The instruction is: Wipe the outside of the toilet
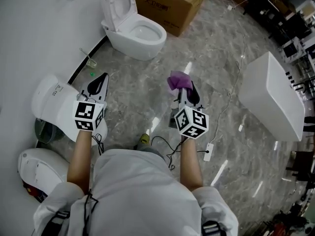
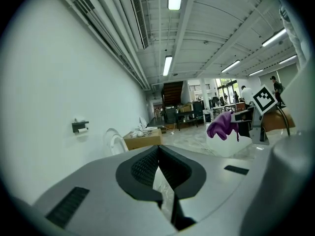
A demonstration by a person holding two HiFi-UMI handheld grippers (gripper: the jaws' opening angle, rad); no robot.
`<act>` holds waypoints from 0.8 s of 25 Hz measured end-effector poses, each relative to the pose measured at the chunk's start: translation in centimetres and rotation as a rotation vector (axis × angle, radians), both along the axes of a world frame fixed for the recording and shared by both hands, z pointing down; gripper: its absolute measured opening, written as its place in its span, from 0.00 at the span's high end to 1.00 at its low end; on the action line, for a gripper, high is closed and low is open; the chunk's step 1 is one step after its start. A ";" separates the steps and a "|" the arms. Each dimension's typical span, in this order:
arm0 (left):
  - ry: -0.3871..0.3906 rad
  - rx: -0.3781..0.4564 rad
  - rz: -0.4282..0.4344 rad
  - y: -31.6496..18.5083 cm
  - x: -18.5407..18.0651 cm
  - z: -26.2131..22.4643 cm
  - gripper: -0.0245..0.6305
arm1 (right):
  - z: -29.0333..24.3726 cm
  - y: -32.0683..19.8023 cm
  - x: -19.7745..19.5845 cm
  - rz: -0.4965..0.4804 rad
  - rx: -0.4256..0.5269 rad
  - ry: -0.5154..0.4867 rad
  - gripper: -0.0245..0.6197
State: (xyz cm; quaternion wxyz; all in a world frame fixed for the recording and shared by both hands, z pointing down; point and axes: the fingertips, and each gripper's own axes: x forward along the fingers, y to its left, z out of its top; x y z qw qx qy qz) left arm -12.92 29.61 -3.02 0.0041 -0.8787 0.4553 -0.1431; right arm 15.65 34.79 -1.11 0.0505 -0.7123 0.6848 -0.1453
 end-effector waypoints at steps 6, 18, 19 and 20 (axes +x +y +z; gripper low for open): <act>-0.006 -0.011 -0.023 -5.2 1.8 1.1 0.94 | 0.9 -5.7 1.8 -0.028 -0.015 0.001 0.83; 0.029 -0.024 -0.055 -17.9 0.6 2.9 0.94 | 2.6 -18.3 1.4 -0.041 -0.040 0.023 0.83; 0.032 -0.030 -0.056 -19.3 0.3 3.1 0.94 | 2.6 -19.8 1.1 -0.038 -0.044 0.027 0.83; 0.033 -0.036 -0.057 -20.8 -0.1 3.3 0.94 | 2.6 -21.3 0.8 -0.036 -0.048 0.028 0.83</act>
